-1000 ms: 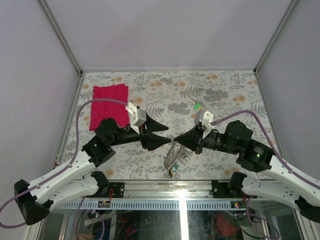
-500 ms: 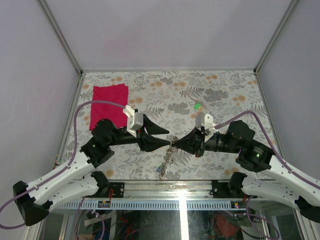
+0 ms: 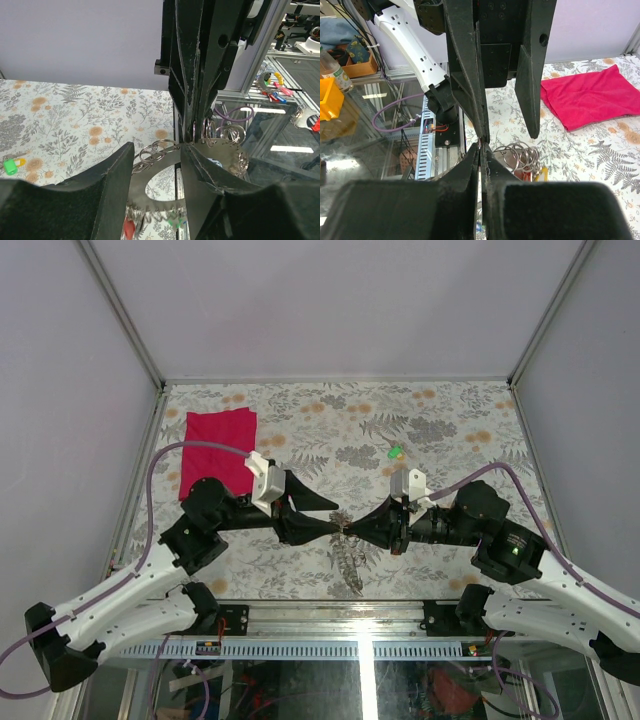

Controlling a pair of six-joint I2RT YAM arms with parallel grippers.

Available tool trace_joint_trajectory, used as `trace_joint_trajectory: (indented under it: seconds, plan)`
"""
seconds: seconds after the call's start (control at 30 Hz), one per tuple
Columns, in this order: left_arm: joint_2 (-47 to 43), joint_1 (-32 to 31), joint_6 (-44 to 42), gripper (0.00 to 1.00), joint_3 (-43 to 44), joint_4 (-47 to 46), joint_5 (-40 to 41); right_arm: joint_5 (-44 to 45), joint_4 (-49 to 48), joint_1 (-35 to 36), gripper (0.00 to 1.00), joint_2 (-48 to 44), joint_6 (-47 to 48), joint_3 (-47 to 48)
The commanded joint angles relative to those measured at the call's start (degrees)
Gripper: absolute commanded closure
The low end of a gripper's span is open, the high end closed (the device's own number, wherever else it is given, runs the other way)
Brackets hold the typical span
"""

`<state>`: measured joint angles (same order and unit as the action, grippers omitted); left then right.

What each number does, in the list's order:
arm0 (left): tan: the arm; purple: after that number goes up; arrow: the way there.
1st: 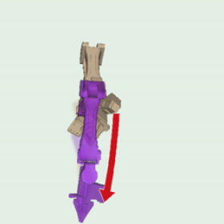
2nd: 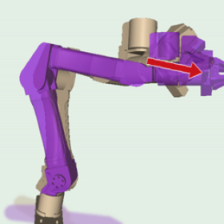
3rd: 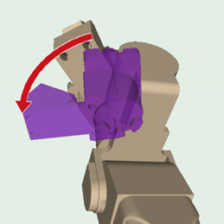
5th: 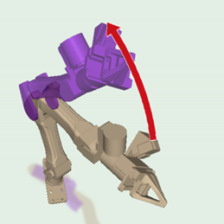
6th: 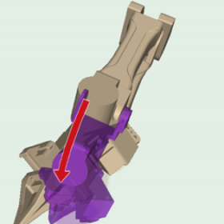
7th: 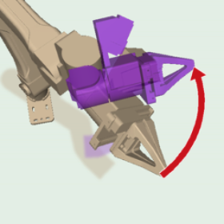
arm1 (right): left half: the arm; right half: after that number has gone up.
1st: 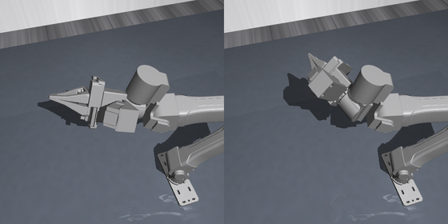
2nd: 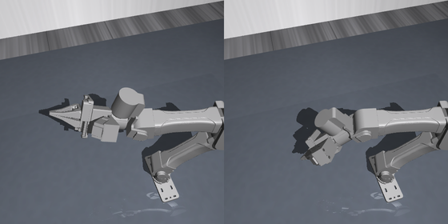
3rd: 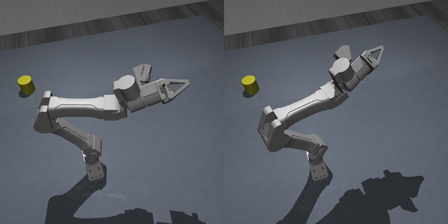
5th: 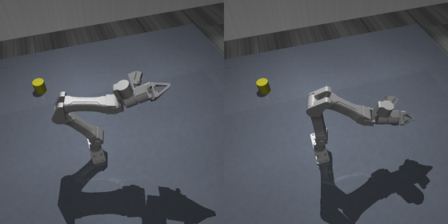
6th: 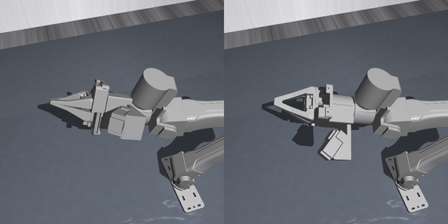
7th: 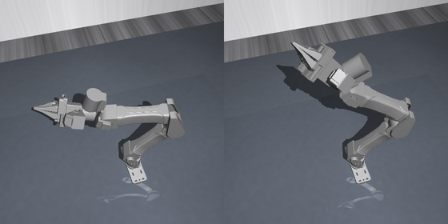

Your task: Put the keys on the keyring

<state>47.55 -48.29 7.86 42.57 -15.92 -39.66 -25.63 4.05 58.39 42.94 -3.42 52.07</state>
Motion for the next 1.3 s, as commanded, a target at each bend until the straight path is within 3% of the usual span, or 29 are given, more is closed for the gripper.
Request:
trace_joint_trajectory:
  seconds: [0.0,1.27]
  plan:
    - [-1.35,-0.29,0.13,0.57,2.42,-2.82,-0.68,0.74,-4.71,0.32,1.0,-1.41,1.47,2.23]
    - [-0.17,-0.3,1.34,0.6,3.91,-1.79,-2.92,2.28,-5.38,0.32,1.0,-2.22,1.37,1.03]
